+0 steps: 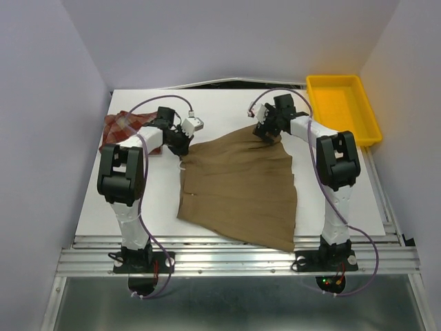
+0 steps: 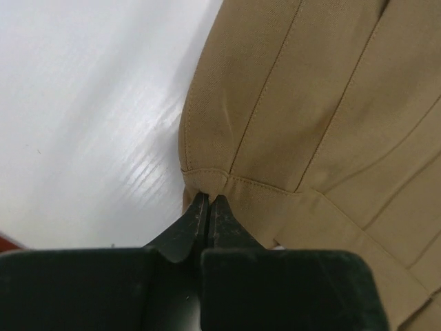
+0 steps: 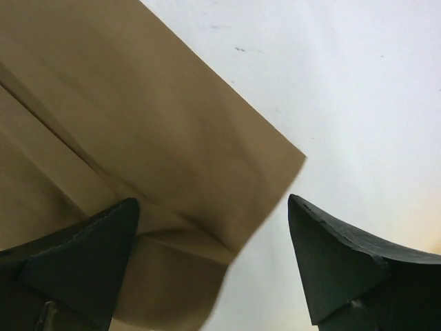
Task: Fold and stack the skirts
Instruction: Fold the skirt
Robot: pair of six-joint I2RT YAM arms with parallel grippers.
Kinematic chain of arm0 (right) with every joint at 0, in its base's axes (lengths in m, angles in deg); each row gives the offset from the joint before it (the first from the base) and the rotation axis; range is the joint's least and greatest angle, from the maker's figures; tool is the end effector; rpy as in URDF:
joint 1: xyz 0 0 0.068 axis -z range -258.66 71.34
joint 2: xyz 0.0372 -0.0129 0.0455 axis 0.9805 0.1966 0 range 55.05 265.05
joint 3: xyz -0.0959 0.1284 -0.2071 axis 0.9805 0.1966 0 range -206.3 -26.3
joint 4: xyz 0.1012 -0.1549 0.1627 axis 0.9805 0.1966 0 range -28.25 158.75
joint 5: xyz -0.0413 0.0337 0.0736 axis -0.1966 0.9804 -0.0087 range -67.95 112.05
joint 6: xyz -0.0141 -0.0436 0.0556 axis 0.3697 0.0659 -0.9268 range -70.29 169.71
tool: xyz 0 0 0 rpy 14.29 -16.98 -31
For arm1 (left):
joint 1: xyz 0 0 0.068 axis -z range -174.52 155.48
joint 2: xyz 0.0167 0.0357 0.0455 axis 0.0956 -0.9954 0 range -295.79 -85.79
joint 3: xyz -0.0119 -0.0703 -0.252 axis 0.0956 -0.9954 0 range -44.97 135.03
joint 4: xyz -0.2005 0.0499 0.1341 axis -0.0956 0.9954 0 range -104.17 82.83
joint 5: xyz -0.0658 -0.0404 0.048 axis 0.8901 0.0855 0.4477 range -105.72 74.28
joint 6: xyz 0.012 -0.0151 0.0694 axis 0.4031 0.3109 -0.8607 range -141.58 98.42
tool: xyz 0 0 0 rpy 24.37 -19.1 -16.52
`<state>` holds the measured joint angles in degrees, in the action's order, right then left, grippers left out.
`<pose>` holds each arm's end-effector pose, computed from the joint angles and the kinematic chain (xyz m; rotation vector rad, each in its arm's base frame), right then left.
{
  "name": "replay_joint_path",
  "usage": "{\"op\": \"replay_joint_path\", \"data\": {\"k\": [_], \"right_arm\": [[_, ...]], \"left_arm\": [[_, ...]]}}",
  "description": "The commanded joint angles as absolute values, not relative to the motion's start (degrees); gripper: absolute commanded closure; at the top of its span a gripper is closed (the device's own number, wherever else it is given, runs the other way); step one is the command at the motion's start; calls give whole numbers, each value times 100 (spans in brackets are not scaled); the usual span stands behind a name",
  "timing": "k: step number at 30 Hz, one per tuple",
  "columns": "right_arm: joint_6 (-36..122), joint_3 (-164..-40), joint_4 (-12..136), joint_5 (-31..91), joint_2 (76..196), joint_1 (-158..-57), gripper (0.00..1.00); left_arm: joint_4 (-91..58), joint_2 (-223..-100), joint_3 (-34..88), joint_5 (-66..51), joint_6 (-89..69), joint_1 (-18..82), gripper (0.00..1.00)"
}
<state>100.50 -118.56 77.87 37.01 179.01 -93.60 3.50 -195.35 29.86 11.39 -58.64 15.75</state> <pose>0.4557 0.1375 0.1564 -1.3844 1.9221 0.0148 0.3931 -0.0988 0.1700 1.1324 2.0985 -0.3698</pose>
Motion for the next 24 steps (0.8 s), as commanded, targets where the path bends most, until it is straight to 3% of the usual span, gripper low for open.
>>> {"op": "replay_joint_path", "data": {"k": [1, 7, 18, 21, 24], "right_arm": [[10603, -12533, 8266, 3760, 17755, -9211, 2], [10930, -13395, 8626, 4295, 18555, -9211, 0], [11896, -14590, 10577, 5229, 19531, -9211, 2], [12142, -14880, 11262, 5106, 19944, -9211, 5], [12170, -15074, 11877, 5088, 20305, -9211, 19]], "left_arm": [[622, -19477, 3237, 845, -6280, 1506, 100], [622, -19548, 3316, 792, -6342, 1506, 100], [675, -19680, 3439, 871, -6316, 1506, 100], [701, -19724, 3422, 924, -6263, 1506, 100], [710, -19750, 3413, 968, -6228, 1498, 100]]}}
